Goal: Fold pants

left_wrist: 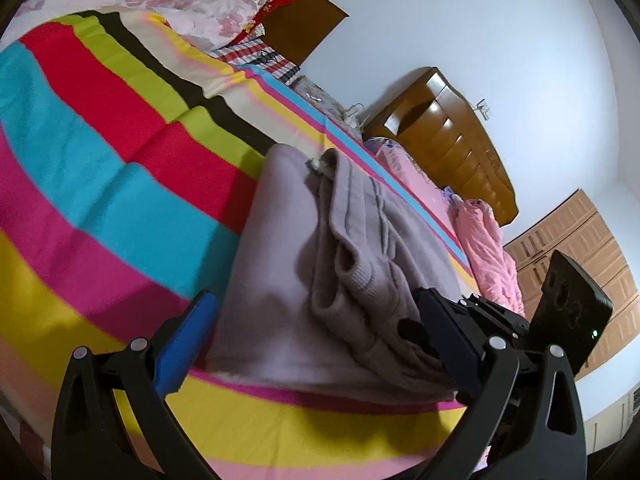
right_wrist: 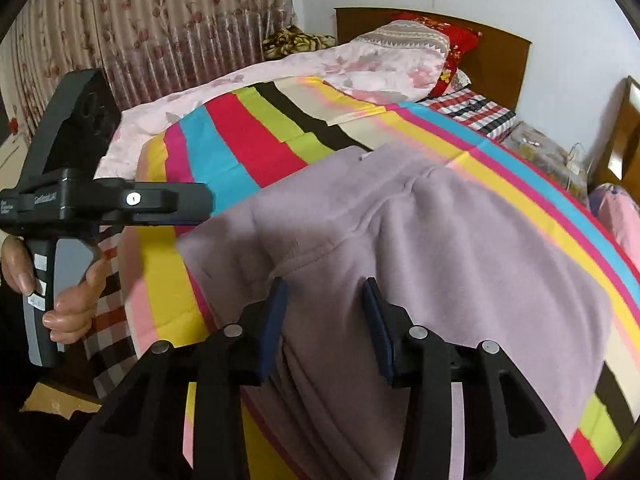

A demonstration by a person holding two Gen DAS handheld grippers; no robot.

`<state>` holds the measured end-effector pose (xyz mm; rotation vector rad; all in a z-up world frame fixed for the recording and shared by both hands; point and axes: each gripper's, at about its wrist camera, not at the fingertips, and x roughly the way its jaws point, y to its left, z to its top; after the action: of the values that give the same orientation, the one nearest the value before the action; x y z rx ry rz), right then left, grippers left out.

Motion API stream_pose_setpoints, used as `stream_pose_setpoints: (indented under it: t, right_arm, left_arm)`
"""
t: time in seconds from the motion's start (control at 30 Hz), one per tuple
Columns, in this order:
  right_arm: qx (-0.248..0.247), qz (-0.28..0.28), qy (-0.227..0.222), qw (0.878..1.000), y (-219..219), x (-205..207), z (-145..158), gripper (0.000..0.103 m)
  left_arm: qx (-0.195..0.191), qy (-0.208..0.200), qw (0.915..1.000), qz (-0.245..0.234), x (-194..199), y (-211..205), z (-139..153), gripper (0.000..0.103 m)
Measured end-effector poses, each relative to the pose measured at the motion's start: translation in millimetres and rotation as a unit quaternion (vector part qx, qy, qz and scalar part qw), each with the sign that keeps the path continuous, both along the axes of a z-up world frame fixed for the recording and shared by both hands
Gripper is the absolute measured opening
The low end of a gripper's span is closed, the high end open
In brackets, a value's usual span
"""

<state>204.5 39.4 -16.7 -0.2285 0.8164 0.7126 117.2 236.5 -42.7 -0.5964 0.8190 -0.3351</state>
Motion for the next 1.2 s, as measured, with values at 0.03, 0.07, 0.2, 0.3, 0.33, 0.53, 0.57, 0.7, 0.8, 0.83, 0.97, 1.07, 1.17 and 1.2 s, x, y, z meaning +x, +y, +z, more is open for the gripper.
stream_pose_setpoints:
  t: [0.03,0.07,0.2,0.3,0.33,0.53,0.57,0.7,0.8,0.83,0.97,1.07,1.17,1.2]
  right_arm:
    - [0.005,-0.003,0.004,1.000,-3.4,0.1,-2.3,0.042]
    - [0.013,-0.012,0.008,1.000,-8.5,-0.2,0.1,0.042]
    - [0.015,0.003,-0.019,1.000,-5.9,-5.2,11.0,0.042]
    - [-0.009,0.025,-0.014,1.000,7.4,-4.7,0.9,0.042]
    - [-0.024,0.023,-0.010,0.999,11.6,-1.0,-8.4,0.039]
    - [0.016,0.016,-0.030,0.999,1.0,-5.3,4.7,0.010]
    - [0.020,0.016,-0.045,0.999,-1.7,-11.2,16.1,0.010]
    - [0.016,0.026,-0.075,0.997,-8.9,-25.7,40.0,0.010]
    - [-0.020,0.045,-0.042,0.998,3.7,-27.2,10.2,0.010]
    - [-0.040,0.056,-0.035,0.997,11.3,-29.6,-3.1,0.010]
    - [-0.048,0.051,-0.039,0.997,17.1,-34.6,-15.9,0.024]
    - [-0.001,0.049,0.009,0.999,6.7,-28.0,-10.7,0.077]
    - [-0.011,0.073,-0.005,0.997,5.3,-39.3,-10.9,0.068]
    - [-0.032,0.075,-0.017,0.997,6.3,-42.0,-13.9,0.062]
  left_arm:
    - [0.001,0.001,1.0000,0.001,-1.3,3.5,-0.6,0.101]
    - [0.001,0.003,1.0000,0.003,-3.1,5.8,-1.5,0.101]
    - [-0.011,0.009,0.9997,0.018,-7.7,17.3,-7.0,0.101]
    - [-0.019,0.005,0.9995,0.023,-6.8,19.0,-7.8,0.101]
    - [-0.020,0.003,0.9995,0.022,-6.1,18.3,-7.6,0.101]
    - [0.010,-0.002,0.9997,0.024,-9.2,16.9,-2.6,0.101]
    - [0.014,-0.002,0.9996,0.027,-10.9,17.4,-2.1,0.101]
    - [0.004,0.003,0.9993,0.038,-12.4,26.5,-6.3,0.101]
    - [-0.009,0.005,0.9991,0.042,-10.1,26.5,-9.2,0.101]
    - [-0.010,0.006,0.9991,0.040,-9.3,24.9,-9.6,0.101]
    - [0.004,0.002,0.9995,0.032,-9.3,18.6,-5.6,0.101]
    - [0.016,0.000,0.9993,0.034,-13.3,18.9,-5.2,0.101]
    - [0.006,0.009,0.9992,0.039,-13.6,21.9,-10.5,0.101]
    - [0.003,0.011,0.9991,0.040,-13.5,22.4,-11.7,0.101]
